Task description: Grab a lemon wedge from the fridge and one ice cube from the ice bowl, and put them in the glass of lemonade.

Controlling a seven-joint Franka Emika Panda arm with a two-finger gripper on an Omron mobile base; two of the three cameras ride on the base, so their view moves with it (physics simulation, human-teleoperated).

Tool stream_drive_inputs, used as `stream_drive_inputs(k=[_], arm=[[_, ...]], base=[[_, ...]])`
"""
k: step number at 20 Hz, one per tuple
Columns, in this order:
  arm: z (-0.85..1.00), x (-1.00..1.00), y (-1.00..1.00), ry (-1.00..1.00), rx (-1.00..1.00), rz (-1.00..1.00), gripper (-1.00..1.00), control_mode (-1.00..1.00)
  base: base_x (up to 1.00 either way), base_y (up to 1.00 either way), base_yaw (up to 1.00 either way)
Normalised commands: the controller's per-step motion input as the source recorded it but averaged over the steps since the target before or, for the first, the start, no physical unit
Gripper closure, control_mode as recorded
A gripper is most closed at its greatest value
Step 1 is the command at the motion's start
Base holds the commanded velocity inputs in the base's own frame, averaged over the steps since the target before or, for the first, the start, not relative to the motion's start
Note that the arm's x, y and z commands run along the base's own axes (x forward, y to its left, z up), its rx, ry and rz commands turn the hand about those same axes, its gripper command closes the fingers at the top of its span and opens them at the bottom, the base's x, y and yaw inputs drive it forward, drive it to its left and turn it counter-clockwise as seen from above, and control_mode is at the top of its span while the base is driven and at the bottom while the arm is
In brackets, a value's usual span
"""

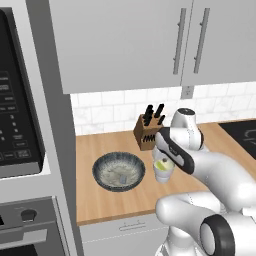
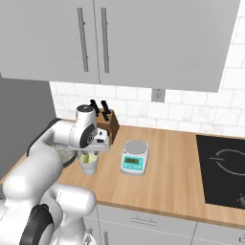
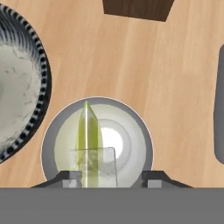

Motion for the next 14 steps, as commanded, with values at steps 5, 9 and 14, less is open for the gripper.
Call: stream_drive_inputs(k=[5,9,14], arm=[[0.06,0.00,-0.04,0.00,0.03,0.00,-1.00,-1.00],[0.15,0.00,-0.29,0.00,0.09,0.00,-1.00,-1.00],[0.24,-0.21,-0.06,0.00,0.08,0.00,-1.00,-1.00]], base=[[0.00,0.00,0.00],[0.00,0.00,0.00],[0.00,0.00,0.00]])
